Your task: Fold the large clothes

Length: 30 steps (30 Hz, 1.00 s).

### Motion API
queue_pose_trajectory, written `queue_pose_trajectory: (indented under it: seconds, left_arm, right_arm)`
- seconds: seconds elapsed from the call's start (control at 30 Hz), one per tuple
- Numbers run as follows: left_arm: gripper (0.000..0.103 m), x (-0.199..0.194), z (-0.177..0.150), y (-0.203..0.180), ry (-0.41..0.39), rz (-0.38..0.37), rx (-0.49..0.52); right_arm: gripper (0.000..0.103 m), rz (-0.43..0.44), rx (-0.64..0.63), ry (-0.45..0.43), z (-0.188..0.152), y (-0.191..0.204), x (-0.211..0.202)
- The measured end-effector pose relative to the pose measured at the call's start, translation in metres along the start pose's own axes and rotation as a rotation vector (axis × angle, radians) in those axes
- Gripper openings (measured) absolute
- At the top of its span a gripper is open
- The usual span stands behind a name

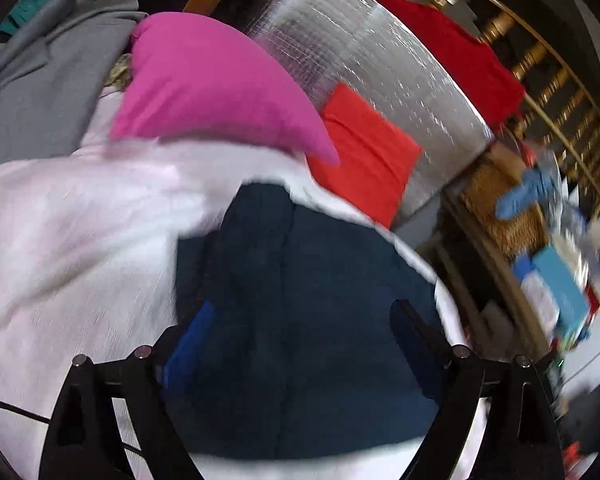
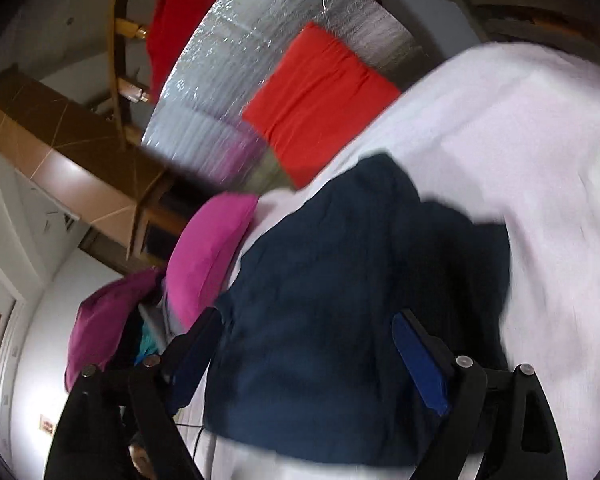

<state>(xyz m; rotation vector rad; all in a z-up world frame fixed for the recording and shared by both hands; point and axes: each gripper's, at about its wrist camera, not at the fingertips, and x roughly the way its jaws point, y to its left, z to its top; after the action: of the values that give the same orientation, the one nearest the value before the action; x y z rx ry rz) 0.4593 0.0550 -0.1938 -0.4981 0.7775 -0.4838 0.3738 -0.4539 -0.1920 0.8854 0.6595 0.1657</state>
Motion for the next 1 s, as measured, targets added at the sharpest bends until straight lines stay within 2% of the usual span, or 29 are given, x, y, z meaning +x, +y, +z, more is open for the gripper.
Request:
queue_pose_trajectory:
  seconds: [0.07, 0.23, 0.33, 0.53, 0.6, 0.7, 0.9, 0.97, 1.0]
  left_arm:
    - [0.090, -0.017, -0.025, 0.004, 0.000, 0.023, -0.009]
    - [0.090, -0.033, -0.072, 0.010, 0.047, 0.172, -0.055]
    - [0.090, -0.030, -0.072, 0.008, 0.060, 0.242, -0.067]
    - [0.090, -0.007, -0.060, 0.035, 0.076, 0.325, -0.230]
    - [0.090, 0.000, -0.059, 0.047, 0.086, 0.332, -0.287]
    - [0.090, 0.011, -0.052, 0.060, 0.072, 0.311, -0.357]
    - [0.090, 0.031, -0.040, 0.068, 0.056, 0.255, -0.441]
    - [0.089, 0.033, -0.038, 0.066, 0.054, 0.222, -0.451]
    - [0.082, 0.032, -0.038, 0.065, 0.047, 0.205, -0.453]
  right_arm:
    - [0.089, 0.017, 0.024, 0.020, -0.025, -0.001, -0.011]
    - [0.089, 0.013, 0.103, 0.010, -0.078, -0.015, -0.031]
    - [0.089, 0.006, 0.189, 0.013, -0.095, -0.033, -0.031]
    - [0.089, -0.042, 0.266, -0.016, -0.096, -0.057, -0.024]
    - [0.089, -0.070, 0.306, -0.026, -0.089, -0.069, -0.014]
    - [0.089, -0.066, 0.347, -0.029, -0.078, -0.081, 0.000]
    - [0.092, -0.092, 0.310, -0.053, -0.053, -0.076, 0.032]
    - [0.089, -0.091, 0.316, -0.068, -0.050, -0.079, 0.035]
    - [0.076, -0.106, 0.322, -0.082, -0.049, -0.081, 0.037]
